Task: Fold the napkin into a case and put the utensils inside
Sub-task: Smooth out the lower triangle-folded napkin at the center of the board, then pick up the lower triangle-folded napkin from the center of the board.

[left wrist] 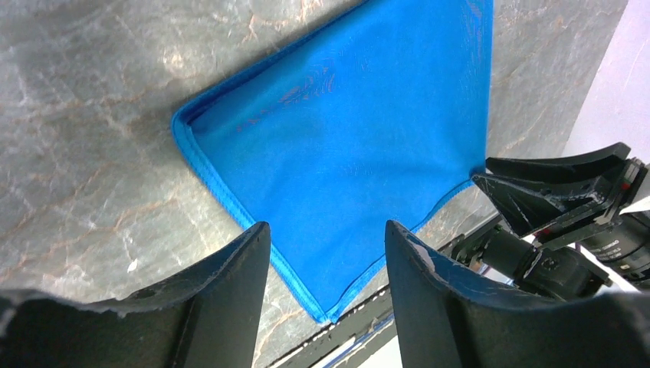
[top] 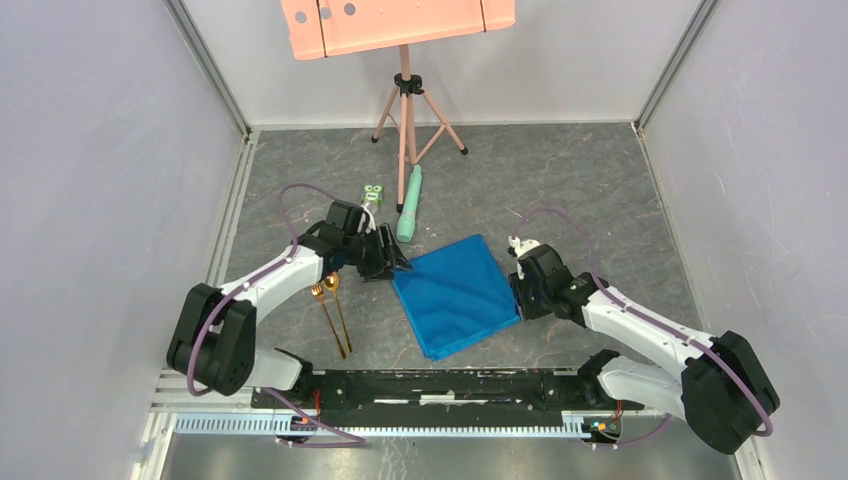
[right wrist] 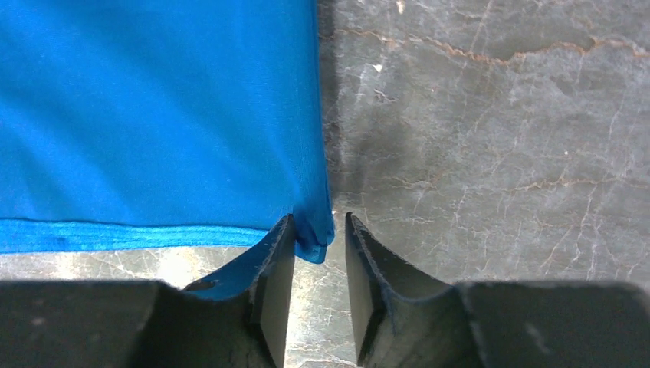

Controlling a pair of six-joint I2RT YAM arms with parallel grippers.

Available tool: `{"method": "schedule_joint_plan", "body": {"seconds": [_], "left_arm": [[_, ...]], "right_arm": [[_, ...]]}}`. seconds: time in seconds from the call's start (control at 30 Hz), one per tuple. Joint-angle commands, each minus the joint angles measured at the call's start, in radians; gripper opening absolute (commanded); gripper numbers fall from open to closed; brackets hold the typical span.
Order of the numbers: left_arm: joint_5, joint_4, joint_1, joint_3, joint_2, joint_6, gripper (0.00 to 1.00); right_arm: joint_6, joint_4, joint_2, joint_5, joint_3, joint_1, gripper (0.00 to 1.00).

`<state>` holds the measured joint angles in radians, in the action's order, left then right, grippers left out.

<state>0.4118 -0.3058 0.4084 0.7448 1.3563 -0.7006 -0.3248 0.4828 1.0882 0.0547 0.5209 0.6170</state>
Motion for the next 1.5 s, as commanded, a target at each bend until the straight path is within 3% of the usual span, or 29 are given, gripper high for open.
{"method": "schedule_joint_plan", "body": {"seconds": [0.0, 0.2, 0.4, 0.53, 0.7, 0.8, 0.97, 1.23, 1.47], "left_arm": [[0.032, 0.097, 0.007, 0.047, 0.098, 0.017, 0.63], [-0.024, 0.197, 0.008, 0.027, 0.127, -0.051, 0.62], [-0.121, 0.113, 0.004, 0.021, -0.025, -0.026, 0.66], [-0.222, 0.029, -0.017, 0.000, -0.153, -0.004, 0.71], [-0.383, -0.084, -0.045, -0.006, -0.283, -0.010, 0.78], [-0.478, -0.150, -0.049, 0.009, -0.322, -0.031, 0.81], [-0.565, -0.236, -0.054, 0.023, -0.347, -0.056, 0.82], [-0.550, -0.237, -0.055, -0.020, -0.390, -0.039, 0.81], [-0.508, -0.220, -0.054, -0.052, -0.399, -0.025, 0.81]], "right_arm": [[-0.008, -0.032, 0.012, 0.095, -0.024, 0.000, 0.32], [-0.045, 0.011, 0.047, 0.249, 0.001, -0.013, 0.30], [0.056, 0.034, 0.012, 0.208, 0.131, 0.033, 0.55], [0.075, 0.117, 0.016, 0.229, 0.213, 0.142, 0.66], [-0.042, 0.083, 0.098, 0.141, 0.280, 0.391, 0.71], [-0.135, -0.002, 0.203, 0.055, 0.315, 0.531, 0.72], [-0.234, -0.003, 0.373, 0.104, 0.423, 0.674, 0.72], [-0.323, 0.004, 0.516, 0.148, 0.474, 0.761, 0.59], [-0.340, 0.045, 0.569, 0.207, 0.487, 0.774, 0.59]]}}
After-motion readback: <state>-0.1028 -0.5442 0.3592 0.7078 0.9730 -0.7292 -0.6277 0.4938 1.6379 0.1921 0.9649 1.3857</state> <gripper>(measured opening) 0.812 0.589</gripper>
